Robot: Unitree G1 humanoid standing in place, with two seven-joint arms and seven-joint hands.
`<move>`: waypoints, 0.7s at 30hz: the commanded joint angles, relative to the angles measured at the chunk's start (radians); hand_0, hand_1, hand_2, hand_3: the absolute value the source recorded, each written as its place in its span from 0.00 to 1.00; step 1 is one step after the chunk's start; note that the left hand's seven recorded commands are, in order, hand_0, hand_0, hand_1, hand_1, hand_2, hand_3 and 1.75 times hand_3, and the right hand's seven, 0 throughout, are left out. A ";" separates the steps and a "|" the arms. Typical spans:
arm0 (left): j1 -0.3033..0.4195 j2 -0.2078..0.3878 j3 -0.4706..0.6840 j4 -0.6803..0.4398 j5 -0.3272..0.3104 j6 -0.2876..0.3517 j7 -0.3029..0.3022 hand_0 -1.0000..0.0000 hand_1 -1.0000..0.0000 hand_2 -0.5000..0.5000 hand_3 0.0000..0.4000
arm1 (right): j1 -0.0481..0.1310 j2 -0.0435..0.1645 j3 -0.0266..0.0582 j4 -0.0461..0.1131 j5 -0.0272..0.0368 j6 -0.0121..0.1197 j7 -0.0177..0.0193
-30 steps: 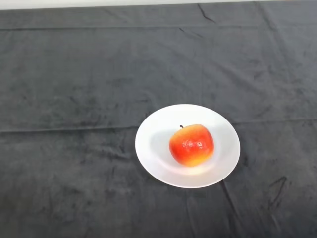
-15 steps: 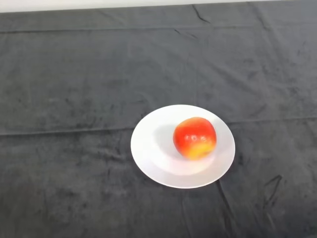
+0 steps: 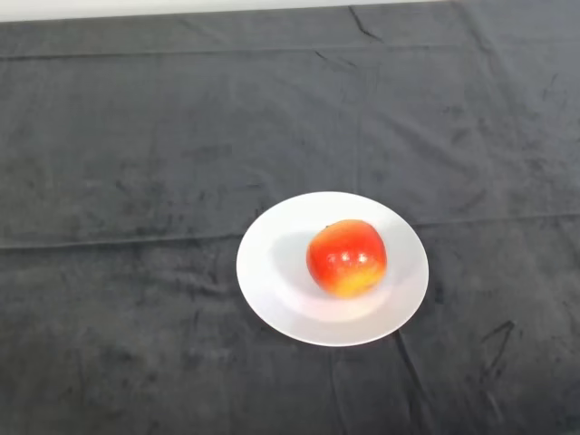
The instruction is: Move the apple to the plate
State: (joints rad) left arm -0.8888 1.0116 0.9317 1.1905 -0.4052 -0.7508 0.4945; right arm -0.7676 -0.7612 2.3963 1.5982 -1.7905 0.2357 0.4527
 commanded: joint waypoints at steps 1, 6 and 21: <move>-0.070 0.092 -0.014 0.036 0.040 -0.017 -0.002 1.00 1.00 0.50 0.00 | -0.042 -0.018 0.0128 -0.027 0.0029 -0.003 0.0129; -0.076 0.093 -0.020 0.041 0.040 -0.019 -0.006 1.00 1.00 0.50 0.00 | -0.042 -0.018 0.0128 -0.027 0.0029 -0.003 0.0129; -0.089 0.092 -0.034 0.052 0.036 -0.021 -0.019 1.00 1.00 0.50 0.00 | -0.041 -0.018 0.0128 -0.027 0.0029 -0.002 0.0127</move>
State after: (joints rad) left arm -0.9263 1.0118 0.9206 1.2025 -0.4052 -0.7554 0.4902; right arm -0.7676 -0.7612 2.3963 1.5982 -1.7905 0.2357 0.4527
